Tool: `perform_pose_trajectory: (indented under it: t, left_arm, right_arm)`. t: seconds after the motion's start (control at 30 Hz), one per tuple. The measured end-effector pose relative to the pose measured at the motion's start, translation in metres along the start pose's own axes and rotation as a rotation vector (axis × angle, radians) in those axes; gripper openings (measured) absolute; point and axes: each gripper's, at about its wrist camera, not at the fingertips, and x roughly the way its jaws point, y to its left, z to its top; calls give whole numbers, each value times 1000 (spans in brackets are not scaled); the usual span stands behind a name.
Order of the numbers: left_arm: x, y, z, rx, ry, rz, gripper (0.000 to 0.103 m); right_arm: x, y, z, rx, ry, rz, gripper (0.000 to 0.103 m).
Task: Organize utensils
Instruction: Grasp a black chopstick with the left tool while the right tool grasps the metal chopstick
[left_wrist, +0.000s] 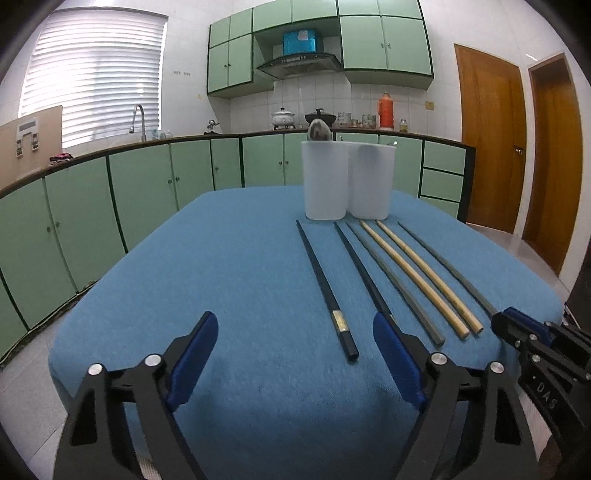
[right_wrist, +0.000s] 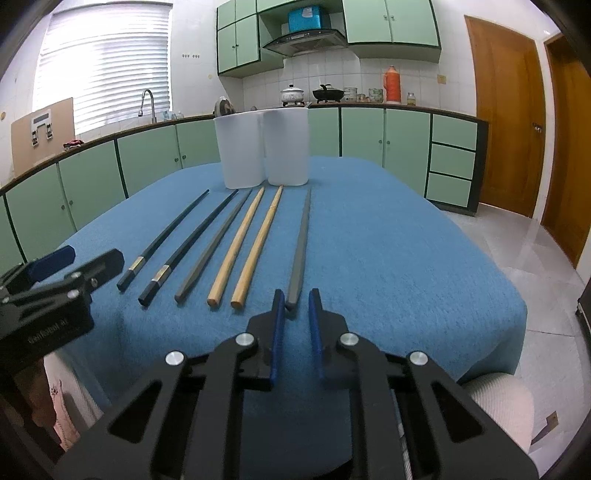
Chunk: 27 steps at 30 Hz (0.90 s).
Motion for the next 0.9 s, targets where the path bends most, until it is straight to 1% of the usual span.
perform_pose_trajectory:
  t: [0.07, 0.13, 0.2, 0.3, 0.37, 0.5, 0.57, 0.6, 0.67, 0.7, 0.73, 0.77, 0.9]
  left_arm:
    - [3, -2, -2, 1, 17, -3, 72]
    - [6, -2, -5, -7, 36, -12, 66]
    - [9, -3, -7, -22, 57, -21, 63]
    - [9, -5, -8, -22, 48, -15, 59]
    - [10, -7, -8, -28, 45, -10, 50]
    - [11, -11, -9, -28, 42, -11, 39]
    - [11, -14, -10, -28, 39, -16, 27]
    - [11, -15, -10, -26, 38, -19, 24]
    - [12, -17, -9, -21, 36, -17, 9]
    - [12, -18, -9, -18, 36, -13, 7]
    - [12, -18, -9, -16, 35, -10, 7]
    - [12, -18, -8, -15, 35, -9, 7]
    - [11, -15, -7, -20, 40, -18, 7]
  right_arm:
    - [0, 0, -1, 0, -2, 2, 13]
    - [-1, 1, -1, -1, -5, 2, 13]
    - [-1, 1, -1, -2, -8, 2, 13]
    - [0, 0, -2, 2, -15, 6, 13]
    - [1, 0, -3, 5, -23, 6, 13]
    - [1, 0, -6, 5, -42, 4, 13]
    - [2, 0, -7, 6, -52, 1, 13]
    - [2, 2, -7, 4, -56, -2, 13]
    - [2, 4, -8, -5, -63, -12, 13]
    - [2, 5, -8, -11, -64, -19, 12]
    - [3, 6, -8, -18, -65, -28, 11]
    - [3, 7, -8, -21, -65, -34, 7]
    - [2, 4, -5, -16, -52, -20, 6]
